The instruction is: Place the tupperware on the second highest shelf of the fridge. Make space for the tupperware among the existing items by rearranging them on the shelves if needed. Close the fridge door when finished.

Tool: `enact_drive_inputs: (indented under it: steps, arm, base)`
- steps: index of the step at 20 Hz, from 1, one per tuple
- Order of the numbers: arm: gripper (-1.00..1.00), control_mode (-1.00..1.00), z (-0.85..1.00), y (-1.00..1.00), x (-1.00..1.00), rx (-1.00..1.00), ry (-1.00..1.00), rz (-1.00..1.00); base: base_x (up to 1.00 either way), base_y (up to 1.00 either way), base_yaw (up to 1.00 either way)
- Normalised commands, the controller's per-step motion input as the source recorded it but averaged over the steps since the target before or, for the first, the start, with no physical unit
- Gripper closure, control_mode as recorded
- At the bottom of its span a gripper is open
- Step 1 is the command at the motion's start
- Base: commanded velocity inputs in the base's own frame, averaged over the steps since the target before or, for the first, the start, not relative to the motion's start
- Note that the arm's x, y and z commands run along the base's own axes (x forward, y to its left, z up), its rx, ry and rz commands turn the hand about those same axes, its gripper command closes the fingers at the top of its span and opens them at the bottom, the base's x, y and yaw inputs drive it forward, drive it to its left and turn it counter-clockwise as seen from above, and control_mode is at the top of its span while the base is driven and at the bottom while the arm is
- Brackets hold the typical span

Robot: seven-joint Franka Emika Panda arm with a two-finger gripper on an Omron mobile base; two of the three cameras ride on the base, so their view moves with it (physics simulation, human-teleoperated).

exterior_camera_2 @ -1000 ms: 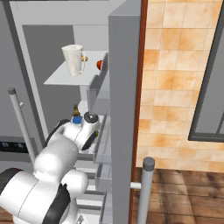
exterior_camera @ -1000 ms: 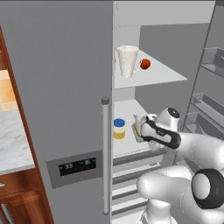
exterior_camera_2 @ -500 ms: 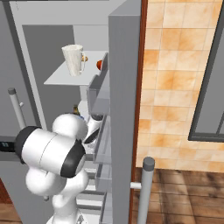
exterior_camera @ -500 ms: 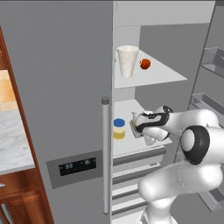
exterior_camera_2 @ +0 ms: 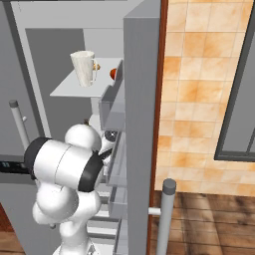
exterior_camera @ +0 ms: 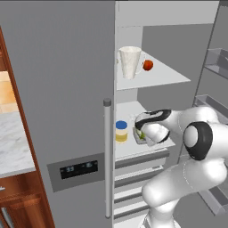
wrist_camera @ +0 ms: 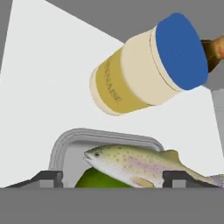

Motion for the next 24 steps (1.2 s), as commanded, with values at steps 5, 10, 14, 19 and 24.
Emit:
enact_drive_inputs:
  steps: [5,10,14,19,24]
  arm:
    - [-1.00,-1.00,0.84,0.11,-0.51,-0.06,0.00,0.02]
    - [-1.00,-1.00,1.00,0.14,-0.45,-0.07,0.03,0.00]
    - [-1.00,-1.00,0.77,0.45,-0.96,-0.23,0.15,0.05]
    - [-1.00,-1.00,0.50,0.05,-1.00,-0.05,-0.02,0.00]
    - [-1.00,-1.00,0.68,0.01,-0.99,0.00,-0.12,0.00]
  base:
    - [0.00,0.00,0.00]
    - [0.00,0.00,0.00]
    - [0.00,0.00,0.00]
    - [0.00,0.00,0.00]
    - [0.00,0.00,0.00]
